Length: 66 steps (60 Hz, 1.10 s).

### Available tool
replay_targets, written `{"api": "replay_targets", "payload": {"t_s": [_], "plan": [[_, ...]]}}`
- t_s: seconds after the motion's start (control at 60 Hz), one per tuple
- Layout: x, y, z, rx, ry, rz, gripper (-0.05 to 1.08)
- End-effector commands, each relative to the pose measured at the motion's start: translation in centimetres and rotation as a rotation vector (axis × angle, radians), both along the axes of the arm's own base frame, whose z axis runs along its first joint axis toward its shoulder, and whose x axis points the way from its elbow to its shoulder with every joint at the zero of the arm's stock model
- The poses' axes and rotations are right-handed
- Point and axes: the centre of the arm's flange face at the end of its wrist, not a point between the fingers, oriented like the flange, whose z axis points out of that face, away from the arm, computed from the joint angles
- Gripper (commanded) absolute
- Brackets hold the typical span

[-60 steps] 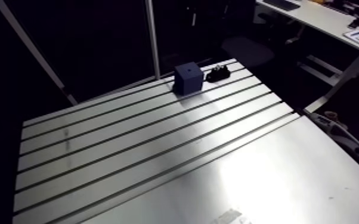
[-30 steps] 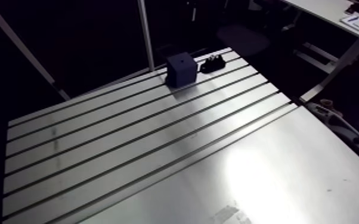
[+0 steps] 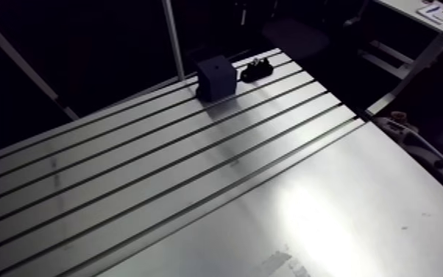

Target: Pick up the M10 bolt and insert it into the hole until fully seated.

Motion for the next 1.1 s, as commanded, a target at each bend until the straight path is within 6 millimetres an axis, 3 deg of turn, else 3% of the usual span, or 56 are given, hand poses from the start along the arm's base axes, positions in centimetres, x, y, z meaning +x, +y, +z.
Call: {"api": "replay_targets", "payload": {"t_s": [0.017,0.533,1.1], "plan": [[-0.3,1.2,-1.3,-0.004,-0.013,-0.012,0.31],[-0.9,1.1,-4.1,-0.022,-0.046,-0.004,0.44],[-1.0,1.3,-6.3,-0.027,-0.085,0.017,0.49]]}}
